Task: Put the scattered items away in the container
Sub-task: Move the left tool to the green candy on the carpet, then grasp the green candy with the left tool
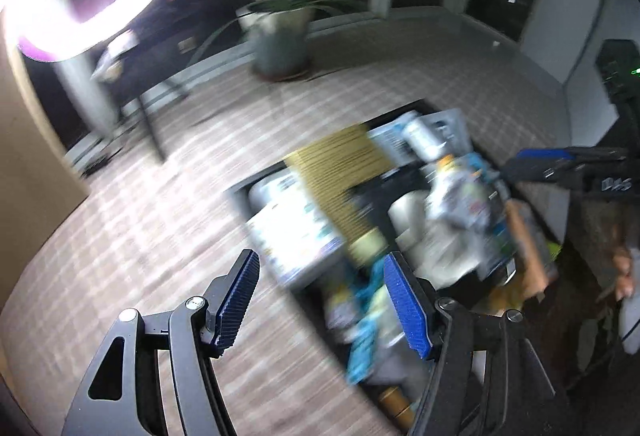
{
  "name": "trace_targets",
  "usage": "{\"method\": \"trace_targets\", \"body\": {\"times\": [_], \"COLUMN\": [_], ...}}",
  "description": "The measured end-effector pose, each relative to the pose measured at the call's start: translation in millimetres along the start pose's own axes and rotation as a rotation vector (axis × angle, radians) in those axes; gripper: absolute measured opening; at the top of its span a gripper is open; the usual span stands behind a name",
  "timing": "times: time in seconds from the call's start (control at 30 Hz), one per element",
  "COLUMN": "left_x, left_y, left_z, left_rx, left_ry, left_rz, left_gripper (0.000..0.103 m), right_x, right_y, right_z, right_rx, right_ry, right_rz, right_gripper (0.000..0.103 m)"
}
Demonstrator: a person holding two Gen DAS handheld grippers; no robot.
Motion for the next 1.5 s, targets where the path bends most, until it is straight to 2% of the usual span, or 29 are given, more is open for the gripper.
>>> {"method": "trace_targets", "body": {"times": [0.13, 0.4, 0.6, 0.73, 0.9, 1.1, 1.23, 1.43, 1.5], "left_x": [47, 165, 260, 302, 331, 344, 344, 337, 334], "left_y": [36, 106, 142, 152, 155, 151, 151, 150, 148], "left_z": [61, 205, 310, 357, 391, 412, 417, 417, 412], "left_rx": [-0.072, -0.212, -0.293, -0.278, -0.257, -0.242, -0.267, -0.271, -0.265], "left_ry": [0.088, 0.295, 0.525, 0.679, 0.784, 0.823, 0.797, 0.742, 0.718], "left_rz": [-0.007, 0.038, 0.11, 0.131, 0.144, 0.179, 0.185, 0.193, 0.198], "left_gripper": [0.068, 0.069, 0.068, 0.068, 0.068, 0.066, 0.062, 0.043, 0.042], "right_x": [3, 33, 60, 76, 85, 86, 84, 83, 83], "right_y": [13, 16, 9, 3, -2, -1, -3, -4, -5], "right_z": [47, 160, 231, 268, 298, 303, 298, 292, 290], "right_rx": [-0.016, -0.06, -0.099, -0.11, -0.098, -0.086, -0.076, -0.065, -0.063], "right_ry": [0.064, 0.179, 0.216, 0.242, 0.263, 0.234, 0.21, 0.184, 0.178], "right_rz": [-0.028, -0.01, 0.022, 0.045, 0.052, 0.044, 0.042, 0.047, 0.05], "right_gripper": [0.059, 0.06, 0.06, 0.06, 0.06, 0.06, 0.06, 0.06, 0.06]}}
Point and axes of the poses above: each gripper's, at about its wrist camera, not at the fingertips, and y roughly against the way its jaws point, z to its left, x to its underside, the point moved 7 cm from there along -y, roughly the way its jaws point, and after that the axes turned 11 degrees about x, right-handed, at the moved point
